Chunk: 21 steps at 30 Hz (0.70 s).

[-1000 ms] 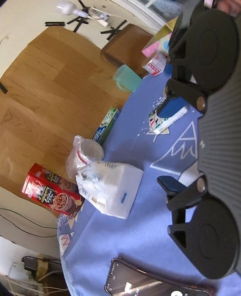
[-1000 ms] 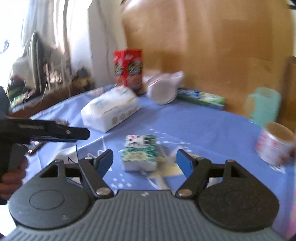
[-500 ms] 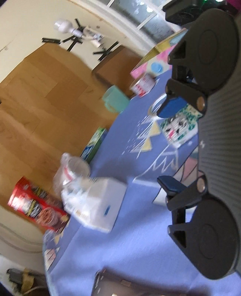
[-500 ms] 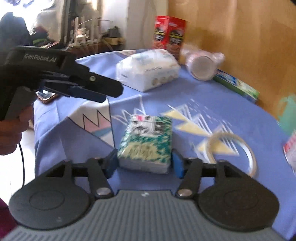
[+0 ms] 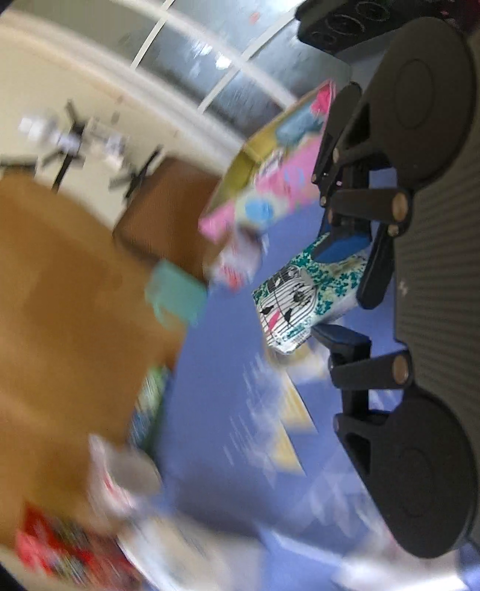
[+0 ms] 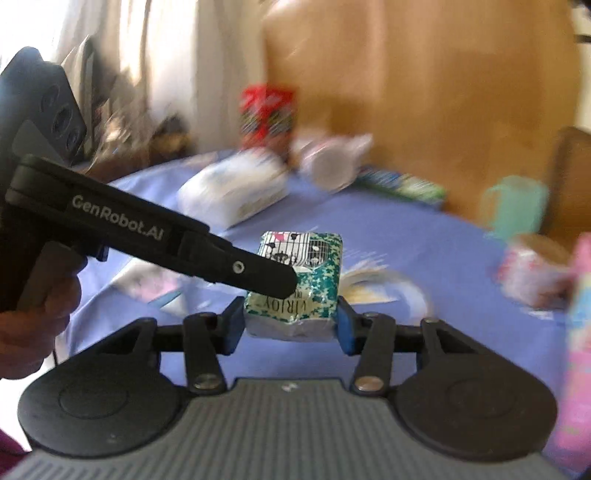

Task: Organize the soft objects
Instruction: 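Carry the soap box into the pink tin and open the left gripper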

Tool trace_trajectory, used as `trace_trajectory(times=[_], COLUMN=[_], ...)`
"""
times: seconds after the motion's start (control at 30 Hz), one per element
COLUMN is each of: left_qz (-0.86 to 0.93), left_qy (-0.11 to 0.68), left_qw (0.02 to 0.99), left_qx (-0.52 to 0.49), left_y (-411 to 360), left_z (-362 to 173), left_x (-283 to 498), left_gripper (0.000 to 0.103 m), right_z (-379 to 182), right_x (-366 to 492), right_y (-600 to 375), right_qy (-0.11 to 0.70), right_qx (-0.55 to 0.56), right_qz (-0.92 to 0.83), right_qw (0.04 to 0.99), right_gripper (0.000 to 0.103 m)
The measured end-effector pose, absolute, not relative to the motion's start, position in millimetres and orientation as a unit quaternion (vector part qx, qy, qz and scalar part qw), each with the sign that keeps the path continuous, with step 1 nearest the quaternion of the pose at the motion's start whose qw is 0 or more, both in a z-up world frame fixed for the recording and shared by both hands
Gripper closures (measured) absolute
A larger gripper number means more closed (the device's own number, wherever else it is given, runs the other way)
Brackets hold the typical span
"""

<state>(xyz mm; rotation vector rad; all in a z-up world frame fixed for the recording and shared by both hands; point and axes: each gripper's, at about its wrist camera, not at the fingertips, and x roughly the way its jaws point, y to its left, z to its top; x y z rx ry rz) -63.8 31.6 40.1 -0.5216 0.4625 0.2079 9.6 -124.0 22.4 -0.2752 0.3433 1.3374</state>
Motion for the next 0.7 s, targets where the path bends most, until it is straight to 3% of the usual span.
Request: trace_trajectory(times=[0.27, 0.3, 0.37, 0.43, 0.7], left_qz=[-0.006, -0.008, 0.007, 0.035, 0.1], left_qy=[0.234, 0.232, 0.22, 0.208, 0.217], left_qw=[0.963, 0.964, 0.969, 0.974, 0.962], left_qx=[-0.134, -0.128, -0.111, -0.086, -0.132], left_y=[-60.0, -70.0, -89.5, -101.3, -55.1], left_z=[86.6, 88.6, 92.3, 91.8, 62.2], left_x=[67.5, 81.4, 113.4, 132.4, 76.8], left_gripper=[0.064, 0.06, 0.041, 0.042, 0.042], right_z=[44.9, 45.8, 45.6, 38.8, 15.7], right_x=[79.2, 90.2, 116.5, 141.8, 156.0], right_y=[-223.0, -230.6, -237.3, -240.5, -277.5], right_qy=[0.115, 0.111, 0.106, 0.089, 0.111], right_qx=[-0.055, -0.053, -0.057, -0.064, 0.022], right_qz=[0.484, 0.467, 0.421, 0.355, 0.343], right_qw=[0.866, 0.876, 0.899, 0.928, 0.932], right_gripper=[0.05, 0.05, 0.047, 0.038, 0.039])
